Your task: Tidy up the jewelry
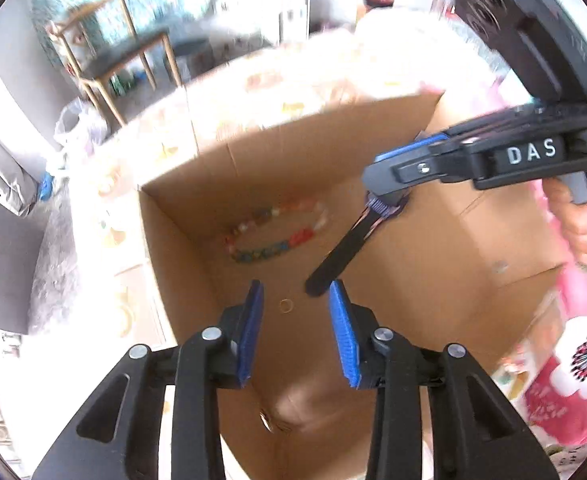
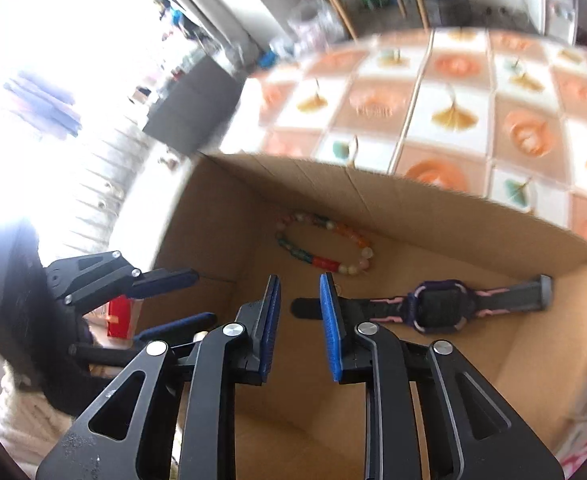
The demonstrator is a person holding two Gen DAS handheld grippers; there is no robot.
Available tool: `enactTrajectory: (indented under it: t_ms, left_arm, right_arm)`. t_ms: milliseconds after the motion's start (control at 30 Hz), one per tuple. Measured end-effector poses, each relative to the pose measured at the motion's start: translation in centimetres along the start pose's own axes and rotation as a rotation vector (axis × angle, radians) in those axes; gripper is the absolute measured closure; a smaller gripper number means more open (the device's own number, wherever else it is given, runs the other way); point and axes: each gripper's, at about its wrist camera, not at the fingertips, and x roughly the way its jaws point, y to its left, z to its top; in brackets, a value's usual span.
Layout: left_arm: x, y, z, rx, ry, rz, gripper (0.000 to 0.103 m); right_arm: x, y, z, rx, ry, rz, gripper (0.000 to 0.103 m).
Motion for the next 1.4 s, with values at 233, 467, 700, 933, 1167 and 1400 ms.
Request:
enactTrajectory:
  t_ms: [233, 467, 700, 933, 1167, 1400]
  left_arm:
    - [-9.1, -3.9, -6.5, 0.059, -0.337, -0.05, 0.029]
    - [-8.1, -8.2, -14.2, 0.016, -0.406, -0.155, 0.022]
    - [-0.3, -11.9, -16.7, -0.031, -0.328, -0.137, 0.022]
    - [3.3, -14.3, -16.6, 0.043, -0.305, -0.094, 0.022]
    - [4.1, -16.5, -15.6, 0.157, -0.36, -0.068, 0.027]
    - [6.0, -18.5, -14.6, 0.267, -0.362, -0.064, 0.051]
  right_arm:
    - [-11.7, 2.6, -9.2, -0.111, -0.268, 0.029, 0.057]
    - [-15.3, 0.9, -19.6, 0.02, -0.406, -0.049, 0.054]
    - [-9.1, -3.0, -26.2, 0.232, -0.355, -0.245, 0.054]
    - [-4.5, -3.9, -27.3, 0.251, -0.295, -0.356, 0.054]
    - [-3.6, -4.1, -25.9, 0.17, -0.262, -0.426, 0.059]
    - [-1.5, -4.3, -24.0, 0.039, -0.183, -0.464, 0.066]
